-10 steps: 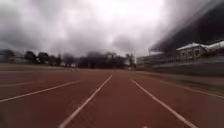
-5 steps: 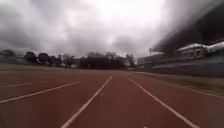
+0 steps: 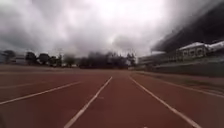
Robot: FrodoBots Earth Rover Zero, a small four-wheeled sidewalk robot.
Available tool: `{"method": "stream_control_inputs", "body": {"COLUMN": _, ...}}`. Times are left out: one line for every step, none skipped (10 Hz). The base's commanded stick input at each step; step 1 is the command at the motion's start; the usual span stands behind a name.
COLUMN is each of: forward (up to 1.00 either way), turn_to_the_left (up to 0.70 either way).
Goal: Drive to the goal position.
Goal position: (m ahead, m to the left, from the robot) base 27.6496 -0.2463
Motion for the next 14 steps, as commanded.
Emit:
{"method": "stream_control_inputs", "body": {"forward": 0.67, "turn_to_the_left": 0.0}}
{"method": "stream_control_inputs", "body": {"forward": 0.67, "turn_to_the_left": 0.0}}
{"method": "stream_control_inputs", "body": {"forward": 0.67, "turn_to_the_left": 0.0}}
{"method": "stream_control_inputs", "body": {"forward": 0.67, "turn_to_the_left": 0.0}}
{"method": "stream_control_inputs", "body": {"forward": 0.67, "turn_to_the_left": 0.0}}
{"method": "stream_control_inputs", "body": {"forward": 0.67, "turn_to_the_left": 0.0}}
{"method": "stream_control_inputs", "body": {"forward": 0.67, "turn_to_the_left": -0.19}}
{"method": "stream_control_inputs", "body": {"forward": 0.67, "turn_to_the_left": -0.34}}
{"method": "stream_control_inputs", "body": {"forward": 0.67, "turn_to_the_left": -0.34}}
{"method": "stream_control_inputs", "body": {"forward": 0.67, "turn_to_the_left": -0.34}}
{"method": "stream_control_inputs", "body": {"forward": 0.67, "turn_to_the_left": -0.34}}
{"method": "stream_control_inputs", "body": {"forward": 0.67, "turn_to_the_left": -0.34}}
{"method": "stream_control_inputs", "body": {"forward": 0.67, "turn_to_the_left": -0.34}}
{"method": "stream_control_inputs", "body": {"forward": 0.67, "turn_to_the_left": -0.34}}
